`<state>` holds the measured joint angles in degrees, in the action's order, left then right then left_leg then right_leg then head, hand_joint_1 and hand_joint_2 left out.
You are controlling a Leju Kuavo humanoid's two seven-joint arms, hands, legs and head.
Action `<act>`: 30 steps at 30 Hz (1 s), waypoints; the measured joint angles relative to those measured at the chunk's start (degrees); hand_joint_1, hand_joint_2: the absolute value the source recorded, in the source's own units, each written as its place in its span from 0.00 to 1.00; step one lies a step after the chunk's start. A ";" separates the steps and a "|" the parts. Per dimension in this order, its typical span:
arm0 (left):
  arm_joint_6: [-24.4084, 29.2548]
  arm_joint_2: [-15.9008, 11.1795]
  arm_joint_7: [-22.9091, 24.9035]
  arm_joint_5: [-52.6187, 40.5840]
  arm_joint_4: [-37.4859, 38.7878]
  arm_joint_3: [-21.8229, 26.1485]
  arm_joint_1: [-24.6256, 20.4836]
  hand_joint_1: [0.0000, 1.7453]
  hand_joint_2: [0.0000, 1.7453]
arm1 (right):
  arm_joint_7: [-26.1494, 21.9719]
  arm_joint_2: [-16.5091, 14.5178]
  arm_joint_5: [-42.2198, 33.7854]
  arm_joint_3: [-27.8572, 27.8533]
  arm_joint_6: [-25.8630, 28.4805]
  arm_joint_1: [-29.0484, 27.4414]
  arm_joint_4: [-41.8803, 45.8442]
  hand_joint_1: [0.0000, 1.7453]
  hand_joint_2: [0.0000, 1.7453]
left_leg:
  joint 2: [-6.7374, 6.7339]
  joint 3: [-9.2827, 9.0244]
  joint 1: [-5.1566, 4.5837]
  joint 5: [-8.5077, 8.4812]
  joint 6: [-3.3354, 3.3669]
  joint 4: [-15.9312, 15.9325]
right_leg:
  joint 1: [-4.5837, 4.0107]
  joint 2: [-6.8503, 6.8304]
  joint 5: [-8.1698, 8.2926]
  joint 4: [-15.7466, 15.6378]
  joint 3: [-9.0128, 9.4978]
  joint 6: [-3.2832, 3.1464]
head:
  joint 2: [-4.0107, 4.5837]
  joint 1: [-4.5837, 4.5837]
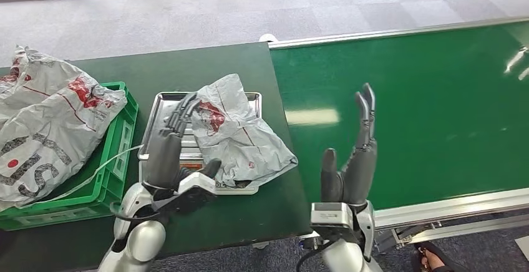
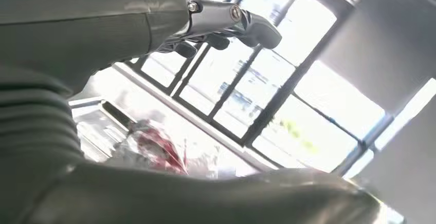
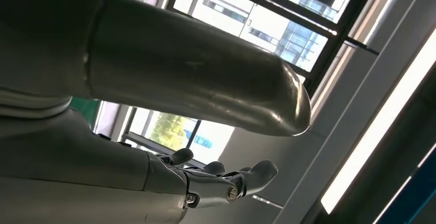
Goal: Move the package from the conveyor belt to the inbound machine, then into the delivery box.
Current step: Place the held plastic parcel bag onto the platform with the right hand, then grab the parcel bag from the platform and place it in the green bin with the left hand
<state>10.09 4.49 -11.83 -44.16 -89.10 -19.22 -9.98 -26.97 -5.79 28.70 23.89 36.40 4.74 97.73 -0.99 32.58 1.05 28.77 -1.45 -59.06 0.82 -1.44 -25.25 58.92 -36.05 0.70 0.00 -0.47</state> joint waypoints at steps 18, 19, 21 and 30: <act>-26.95 -4.43 -3.35 -6.73 49.01 -22.78 -43.59 0.00 1.00 | -1.92 7.86 -5.03 -1.09 -0.60 -1.84 4.50 0.00 0.00 | -0.34 -0.01 0.01 -0.50 -0.18 0.01 | -0.01 0.40 0.63 0.08 -0.25 -0.22 | 0.00 0.00; -27.12 -4.02 -3.01 -6.59 50.94 -23.60 -44.39 0.00 1.00 | -1.94 8.15 -5.05 -0.90 -0.37 -1.81 4.45 0.00 0.00 | -0.34 0.00 0.01 -0.50 -0.18 0.01 | -0.01 0.40 0.62 0.08 -0.26 -0.22 | 0.00 0.00; -27.24 -3.28 -2.24 -6.32 54.22 -24.83 -45.26 0.00 1.00 | -1.99 8.56 -5.07 -0.50 0.06 -1.82 4.43 0.00 0.00 | -0.34 0.01 0.01 -0.50 -0.18 0.03 | -0.01 0.41 0.61 0.08 -0.29 -0.24 | 0.00 0.00; -27.32 -1.22 -0.70 -7.86 62.71 -28.25 -46.40 0.52 1.00 | -1.95 9.04 -4.60 0.25 0.90 -1.83 4.43 0.00 0.00 | -0.33 0.00 0.01 -0.50 -0.18 0.12 | -0.01 0.39 0.58 0.07 -0.28 -0.25 | 0.00 0.00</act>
<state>-17.23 3.27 -12.53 -52.01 -26.39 -47.47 -56.38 -28.92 3.26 24.10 24.14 37.30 2.92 102.16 -1.32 32.58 1.06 28.27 -1.63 -58.94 0.81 -1.05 -24.67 58.99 -36.33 0.45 0.00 -0.48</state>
